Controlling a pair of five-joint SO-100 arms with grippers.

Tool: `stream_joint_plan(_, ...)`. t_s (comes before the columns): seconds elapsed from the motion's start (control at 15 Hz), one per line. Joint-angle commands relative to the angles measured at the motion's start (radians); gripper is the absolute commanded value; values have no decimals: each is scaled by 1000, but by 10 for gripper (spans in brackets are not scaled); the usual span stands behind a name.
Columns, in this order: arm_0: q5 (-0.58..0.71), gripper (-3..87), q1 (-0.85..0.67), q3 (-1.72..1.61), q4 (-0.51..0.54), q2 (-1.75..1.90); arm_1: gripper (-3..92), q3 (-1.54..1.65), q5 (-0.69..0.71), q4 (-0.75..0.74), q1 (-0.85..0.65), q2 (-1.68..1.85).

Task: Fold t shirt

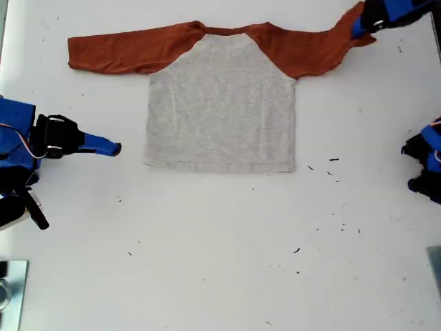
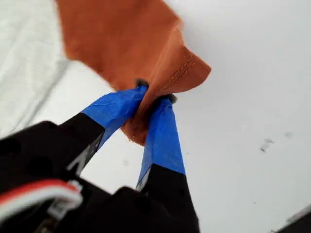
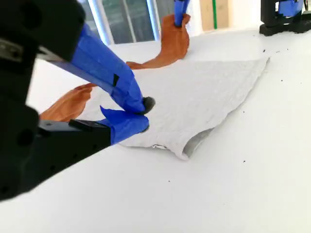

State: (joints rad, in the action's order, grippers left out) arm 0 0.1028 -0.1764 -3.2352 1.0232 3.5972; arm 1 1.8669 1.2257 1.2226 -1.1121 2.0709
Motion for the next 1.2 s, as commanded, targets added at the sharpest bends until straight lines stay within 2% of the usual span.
stream_joint_plan(0.0,6,-3,-15,-8,5,5,34,-124,-110,-21,256,2)
stream_joint_plan(0.13,5,-3,-14,-8,5,5,32,-353,-212,-26,569,-170)
stream_joint_plan(0.2,2,-3,-11,-8,5,5,39,-572,-258,37,701,-296)
stream_joint_plan(0.27,2,-3,-11,-8,5,5,277,-818,-285,141,795,-413)
stream_joint_plan(0.33,2,-3,-11,-8,5,5,341,-946,-324,207,838,-443)
stream_joint_plan(0.4,2,-3,-11,-8,5,5,320,-959,-344,242,842,-385)
stream_joint_plan(0.53,3,-3,-15,-8,5,5,289,-721,-394,310,718,-146)
stream_joint_plan(0.6,3,-3,-15,-8,5,5,278,-497,-399,281,634,26)
stream_joint_plan(0.67,2,-3,-15,-8,5,5,204,-238,-380,213,552,222)
stream_joint_plan(0.73,2,-3,-15,-8,5,5,187,35,-368,143,476,434)
stream_joint_plan(0.8,0,-3,-15,-8,5,5,75,279,-391,101,408,637)
stream_joint_plan(0.87,0,-3,-17,-8,5,5,38,495,-417,81,377,822)
stream_joint_plan(1.0,-17,-3,-25,-8,6,6,38,810,-495,110,393,1157)
stream_joint_plan(1.13,-60,-3,-43,-6,-2,8,35,930,-538,89,479,1296)
